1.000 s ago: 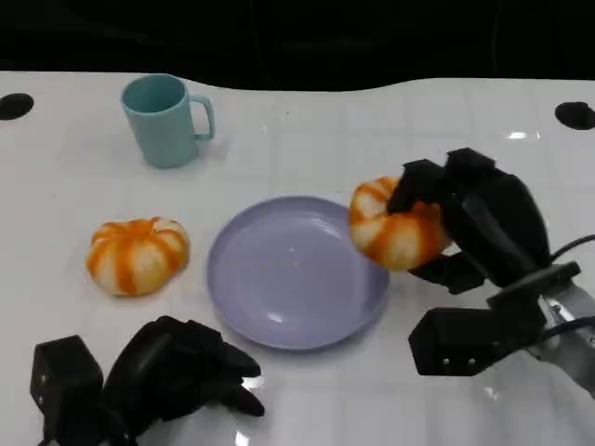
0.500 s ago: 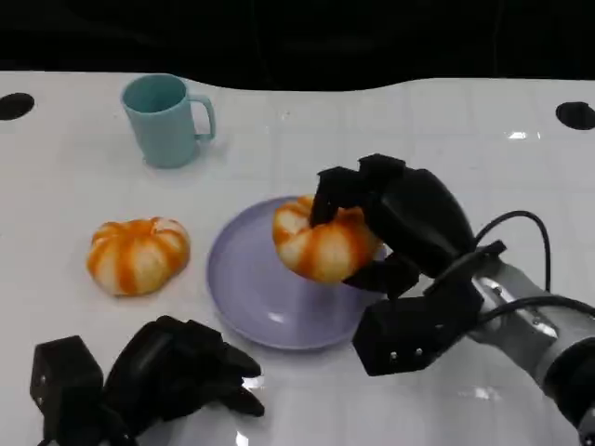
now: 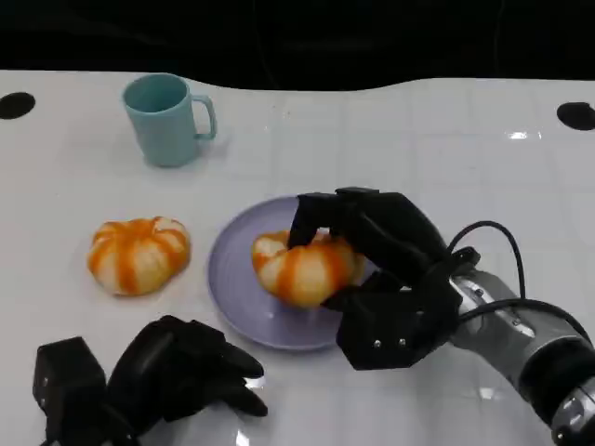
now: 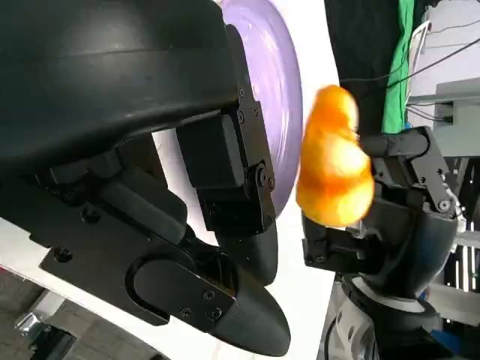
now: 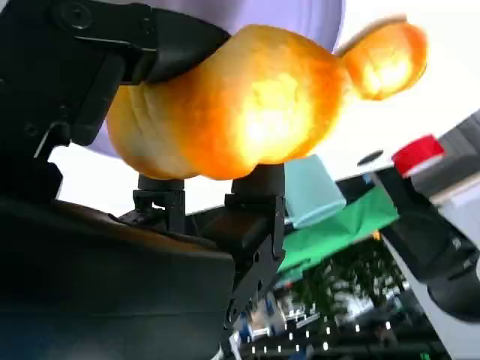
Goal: Grasp the bread from the table and place it into the plate.
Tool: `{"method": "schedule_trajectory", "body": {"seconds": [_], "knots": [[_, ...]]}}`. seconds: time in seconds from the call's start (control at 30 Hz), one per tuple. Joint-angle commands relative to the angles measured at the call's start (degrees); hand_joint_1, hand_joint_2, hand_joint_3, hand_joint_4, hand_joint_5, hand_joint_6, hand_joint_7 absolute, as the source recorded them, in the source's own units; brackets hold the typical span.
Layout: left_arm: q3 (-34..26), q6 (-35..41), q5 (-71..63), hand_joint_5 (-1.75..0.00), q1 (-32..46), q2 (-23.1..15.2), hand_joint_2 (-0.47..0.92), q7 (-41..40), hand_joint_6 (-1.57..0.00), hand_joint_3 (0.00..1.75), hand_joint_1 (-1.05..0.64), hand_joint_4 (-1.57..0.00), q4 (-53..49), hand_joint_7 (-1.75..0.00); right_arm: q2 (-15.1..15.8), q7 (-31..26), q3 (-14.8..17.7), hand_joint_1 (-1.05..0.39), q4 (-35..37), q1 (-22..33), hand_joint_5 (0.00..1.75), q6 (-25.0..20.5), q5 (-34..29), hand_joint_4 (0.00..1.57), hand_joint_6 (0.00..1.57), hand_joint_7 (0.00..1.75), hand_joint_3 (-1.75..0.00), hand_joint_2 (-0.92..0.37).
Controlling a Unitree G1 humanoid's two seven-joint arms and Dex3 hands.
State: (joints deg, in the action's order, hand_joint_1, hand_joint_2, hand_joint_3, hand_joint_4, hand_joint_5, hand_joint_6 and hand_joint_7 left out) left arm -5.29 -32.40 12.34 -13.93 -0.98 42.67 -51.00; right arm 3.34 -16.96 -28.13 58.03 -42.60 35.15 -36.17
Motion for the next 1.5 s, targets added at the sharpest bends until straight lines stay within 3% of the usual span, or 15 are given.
{"method": "schedule_trajectory", "body": {"seconds": [0.03,0.07,0.13,0.17,0.27,0.37,0.4,0.5,0.97,1.4,1.5], "knots": [[0.2,0.4,0.1,-0.23,1.0,-0.5,0.80,-0.1,-1.55,0.00,-1.05,-1.55,0.8,0.00,2.0,4.9,0.8,-0.38,-2.2,-0.3,1.19,-1.5,1.3,0.49,0.53,0.64,-0.44,-0.82],[0.2,0.5,0.2,-0.23,1.0,-0.5,0.80,0.0,-1.55,0.00,-1.05,-1.55,0.8,0.00,2.2,5.6,0.8,-0.44,-2.8,-0.1,1.06,-1.9,1.3,0.44,0.49,0.56,-0.32,-0.88],[0.2,0.4,0.3,-0.23,0.9,-0.5,0.79,0.1,-1.55,0.00,-1.05,-1.55,0.7,0.00,2.7,6.5,0.7,-0.48,-4.1,0.2,0.98,-2.8,0.9,0.41,0.47,0.51,-0.27,-0.91],[0.2,0.2,0.3,-0.23,0.9,-0.5,0.80,0.1,-1.54,0.00,-1.05,-1.56,0.6,0.00,3.0,6.9,0.5,-0.56,-4.8,0.4,0.84,-3.2,0.8,0.35,0.41,0.42,-0.26,-0.92],[0.4,0.0,0.0,-0.23,1.0,-0.5,0.80,-0.3,-1.54,0.00,-1.05,-1.56,0.7,0.00,4.2,9.8,-0.1,-0.71,-7.6,0.8,0.63,-5.6,0.1,0.20,0.29,0.24,-0.31,-0.92],[0.5,0.0,-0.2,-0.23,1.1,-0.6,0.80,-0.6,-1.55,0.00,-1.05,-1.56,0.8,0.00,4.8,11.9,-0.2,-0.75,-9.6,1.4,0.59,-7.3,0.1,0.16,0.26,0.18,-0.32,-0.92],[0.5,0.0,-0.3,-0.23,1.0,-0.6,0.80,-0.6,-1.55,0.00,-1.05,-1.56,0.8,0.00,5.0,12.8,-0.2,-0.83,-10.3,1.6,0.53,-7.8,0.3,0.07,0.18,0.13,-0.36,-0.92],[0.4,-0.4,0.0,-0.23,0.8,-0.6,0.81,-0.1,-1.54,0.00,-1.05,-1.56,0.4,0.00,5.8,15.5,0.1,-0.93,-13.0,2.6,0.47,-9.2,0.8,0.01,0.10,0.07,-0.41,-0.92],[0.5,-0.7,-0.3,-0.22,0.7,-0.7,0.82,-0.3,-1.53,0.01,-1.05,-1.55,0.2,0.00,8.6,22.8,2.4,-0.96,-22.0,6.6,0.48,-11.9,3.7,0.00,0.10,0.05,-0.43,-0.92],[0.4,-0.3,0.0,-0.22,0.7,-0.5,0.81,-0.2,-1.53,0.00,-1.05,-1.55,0.3,0.00,10.5,24.4,3.6,-0.92,-27.0,9.9,0.52,-11.7,5.3,0.03,0.14,0.06,-0.41,-0.92],[0.4,0.3,0.0,-0.22,0.4,-0.4,0.81,-0.5,-1.54,0.00,-1.05,-1.55,0.4,0.00,12.2,21.2,6.6,-0.75,-30.4,15.8,0.61,-5.9,8.5,0.24,0.36,0.15,-0.29,-0.92]]}}
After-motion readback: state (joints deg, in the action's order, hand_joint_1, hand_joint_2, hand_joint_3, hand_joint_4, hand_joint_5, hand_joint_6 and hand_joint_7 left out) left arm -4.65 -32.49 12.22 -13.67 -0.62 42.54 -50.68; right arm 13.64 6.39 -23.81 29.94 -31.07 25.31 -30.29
